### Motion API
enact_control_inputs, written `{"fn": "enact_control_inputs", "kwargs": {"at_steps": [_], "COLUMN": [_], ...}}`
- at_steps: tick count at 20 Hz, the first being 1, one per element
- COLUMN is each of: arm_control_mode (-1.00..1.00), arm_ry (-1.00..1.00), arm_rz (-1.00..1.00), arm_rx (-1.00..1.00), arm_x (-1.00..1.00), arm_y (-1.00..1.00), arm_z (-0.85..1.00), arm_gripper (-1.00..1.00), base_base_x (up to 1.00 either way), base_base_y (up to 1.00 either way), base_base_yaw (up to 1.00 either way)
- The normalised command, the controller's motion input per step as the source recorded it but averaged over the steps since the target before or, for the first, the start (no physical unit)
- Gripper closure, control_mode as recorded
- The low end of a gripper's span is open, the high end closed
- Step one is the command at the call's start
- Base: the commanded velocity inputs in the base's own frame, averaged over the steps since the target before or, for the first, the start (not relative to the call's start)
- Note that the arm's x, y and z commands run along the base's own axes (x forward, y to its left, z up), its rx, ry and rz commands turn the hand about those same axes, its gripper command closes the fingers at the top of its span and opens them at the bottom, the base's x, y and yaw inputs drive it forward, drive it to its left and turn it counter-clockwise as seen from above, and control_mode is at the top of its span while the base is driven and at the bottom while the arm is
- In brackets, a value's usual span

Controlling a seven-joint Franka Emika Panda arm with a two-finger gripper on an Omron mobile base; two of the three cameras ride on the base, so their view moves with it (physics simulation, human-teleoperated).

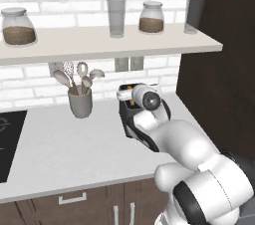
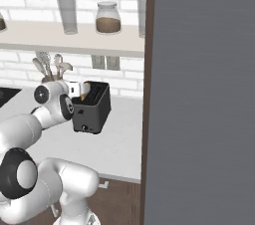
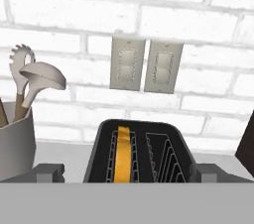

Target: Start the toaster. Once the lever pops up, take the bread to the plate on the dining counter.

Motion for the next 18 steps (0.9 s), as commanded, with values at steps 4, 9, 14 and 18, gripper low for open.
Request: {"fn": "enact_control_inputs", "kwargs": {"at_steps": [4,9,14,18], "arm_control_mode": [-1.00,-1.00,-1.00,-1.00], "arm_ry": [0.00,0.00,0.00,0.00], "arm_rz": [0.00,0.00,0.00,0.00], "arm_rx": [0.00,0.00,0.00,0.00], "arm_x": [0.13,0.08,0.11,0.11], "arm_y": [0.00,0.00,0.00,0.00], "arm_z": [-0.07,-0.11,-0.14,-0.10], "arm_gripper": [-1.00,-1.00,-1.00,-1.00], "base_base_x": [0.00,0.00,0.00,0.00], "base_base_y": [0.00,0.00,0.00,0.00], "base_base_yaw": [0.00,0.00,0.00,0.00]}}
